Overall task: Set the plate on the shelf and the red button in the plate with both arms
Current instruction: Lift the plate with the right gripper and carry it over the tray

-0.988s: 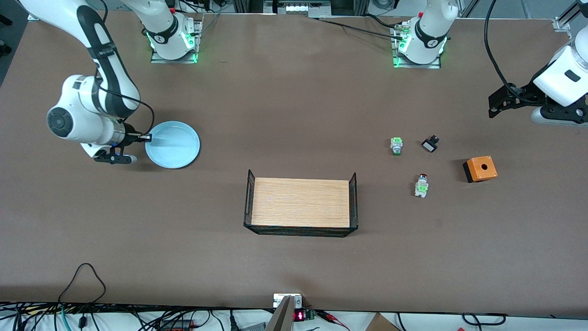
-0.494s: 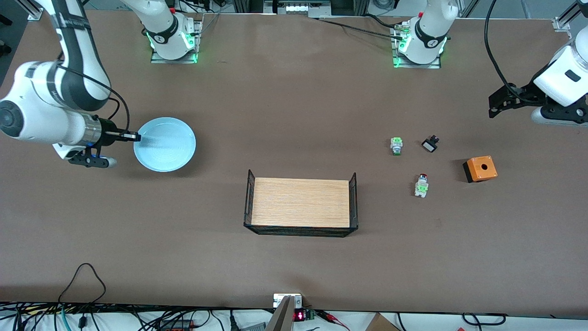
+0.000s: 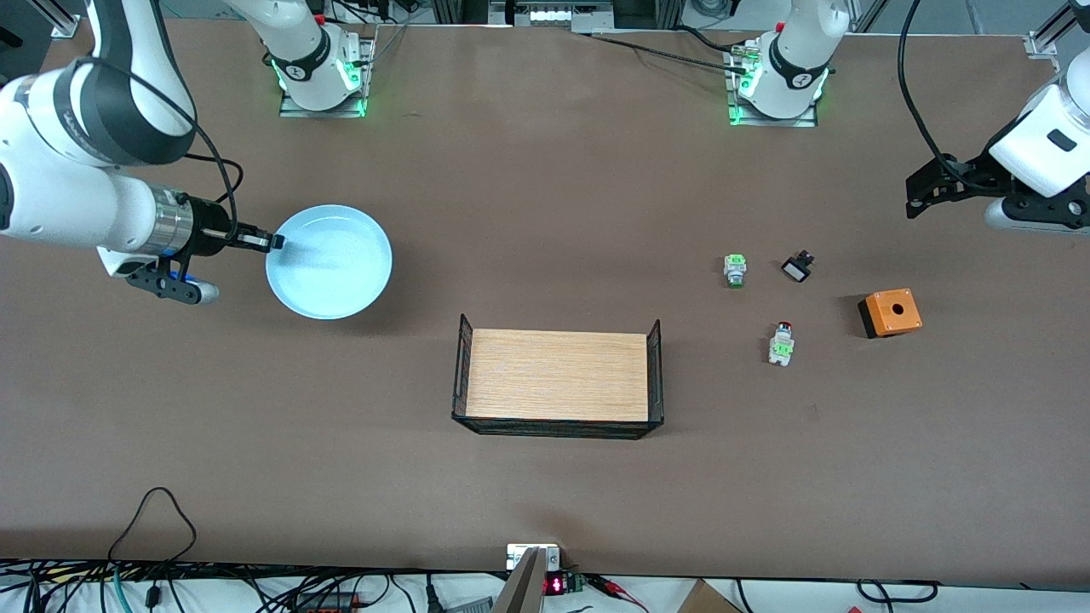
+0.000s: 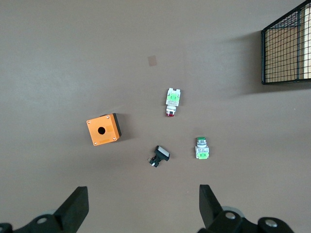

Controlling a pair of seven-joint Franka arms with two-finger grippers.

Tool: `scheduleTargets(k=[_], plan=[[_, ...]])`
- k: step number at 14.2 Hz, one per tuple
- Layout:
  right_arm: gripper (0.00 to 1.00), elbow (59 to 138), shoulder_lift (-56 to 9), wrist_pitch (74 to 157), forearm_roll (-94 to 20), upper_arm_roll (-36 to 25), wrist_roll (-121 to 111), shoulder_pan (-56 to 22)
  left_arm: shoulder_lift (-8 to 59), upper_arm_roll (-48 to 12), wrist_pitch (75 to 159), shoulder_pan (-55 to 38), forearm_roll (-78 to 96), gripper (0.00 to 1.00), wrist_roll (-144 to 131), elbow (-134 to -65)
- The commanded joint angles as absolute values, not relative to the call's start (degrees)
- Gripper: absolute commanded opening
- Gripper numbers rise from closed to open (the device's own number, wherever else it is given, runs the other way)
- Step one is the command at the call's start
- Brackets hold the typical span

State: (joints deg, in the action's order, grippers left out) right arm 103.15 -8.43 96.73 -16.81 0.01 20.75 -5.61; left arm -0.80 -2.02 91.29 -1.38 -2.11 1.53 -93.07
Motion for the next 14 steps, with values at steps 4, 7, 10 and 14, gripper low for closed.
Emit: scheduleTargets(k=[4,7,10,14], plan=[[0.0,98.0,-8.2,95.4,-23.5,1.3,38.8,-8.7,-0.4,-2.1,89.9,-1.2,-2.9,1.0,1.4,-91.5],[0.0,97.2,-8.6,97.4,-25.7,1.3,46.9,-11.5,-0.4,-2.0,89.9,-1.2,-2.9,1.0,1.3,-91.5],[0.0,97.2,-8.7,100.5,-26.0,1.3,54.6,-15.8,-0.4,-2.0,88.9,-1.2,-2.9,1.0,1.4,-91.5],[0.0,96.1,-10.5,105.4,-25.9,1.3,63.3,-21.1,-0.4,-1.9,88.9,-1.2,-2.9,1.0,1.5,-91.4]])
